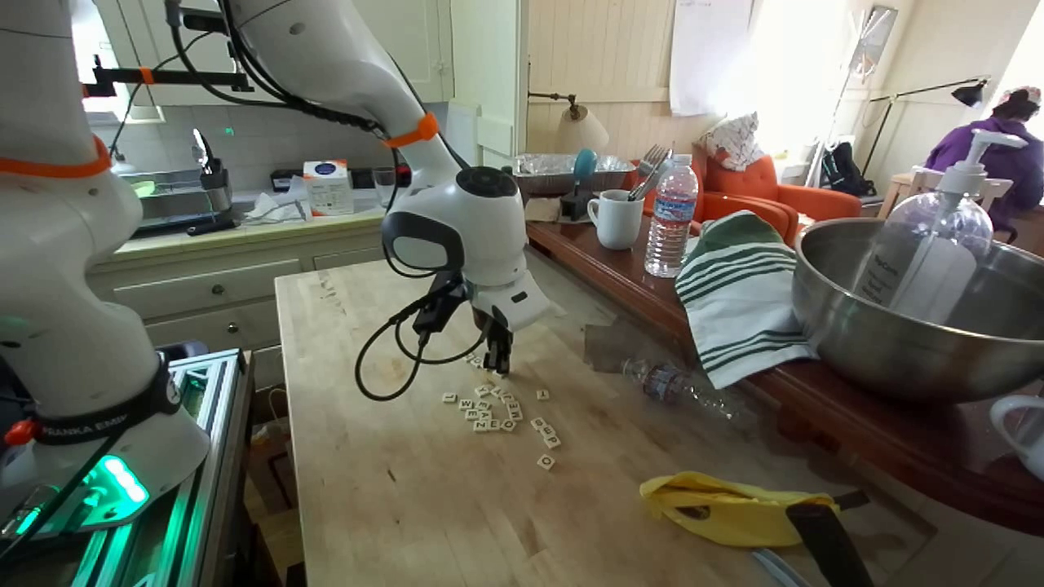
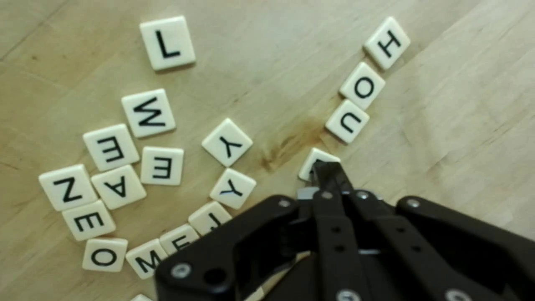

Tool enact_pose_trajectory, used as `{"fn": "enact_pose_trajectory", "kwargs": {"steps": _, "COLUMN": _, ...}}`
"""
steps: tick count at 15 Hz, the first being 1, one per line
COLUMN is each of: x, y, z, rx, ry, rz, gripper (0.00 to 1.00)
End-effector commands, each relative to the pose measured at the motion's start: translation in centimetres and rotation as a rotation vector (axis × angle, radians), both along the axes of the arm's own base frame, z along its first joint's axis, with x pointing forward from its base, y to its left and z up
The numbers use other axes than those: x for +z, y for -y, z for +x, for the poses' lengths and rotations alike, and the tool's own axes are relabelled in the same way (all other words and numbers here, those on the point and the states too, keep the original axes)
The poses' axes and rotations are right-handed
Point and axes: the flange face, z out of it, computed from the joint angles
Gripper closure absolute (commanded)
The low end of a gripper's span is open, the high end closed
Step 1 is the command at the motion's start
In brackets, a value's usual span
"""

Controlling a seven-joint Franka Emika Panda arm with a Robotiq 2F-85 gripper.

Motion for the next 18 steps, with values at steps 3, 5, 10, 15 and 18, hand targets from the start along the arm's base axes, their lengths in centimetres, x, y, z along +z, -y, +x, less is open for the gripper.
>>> {"fn": "enact_pose_trajectory", "kwargs": {"steps": 3, "x": -0.6, "y": -1.0, "z": -1.0, "rx": -0.033, "ry": -0.08, "rz": 0.035, "gripper": 1.0}}
{"fn": "enact_pose_trajectory", "kwargs": {"steps": 5, "x": -0.5, "y": -1.2, "z": -1.0, "rx": -0.048, "ry": -0.089, "rz": 0.046, "gripper": 1.0}}
{"fn": "enact_pose_trajectory", "kwargs": {"steps": 10, "x": -0.5, "y": -1.3, "z": -1.0, "rx": -0.077, "ry": -0.101, "rz": 0.057, "gripper": 1.0}}
{"fn": "enact_pose_trajectory", "kwargs": {"steps": 15, "x": 0.7, "y": -1.3, "z": -0.9, "rx": -0.084, "ry": -0.068, "rz": 0.044, "gripper": 1.0}}
{"fn": "enact_pose_trajectory", "kwargs": {"steps": 18, "x": 1.5, "y": -1.3, "z": -0.7, "rx": -0.081, "ry": -0.052, "rz": 0.038, "gripper": 1.0}}
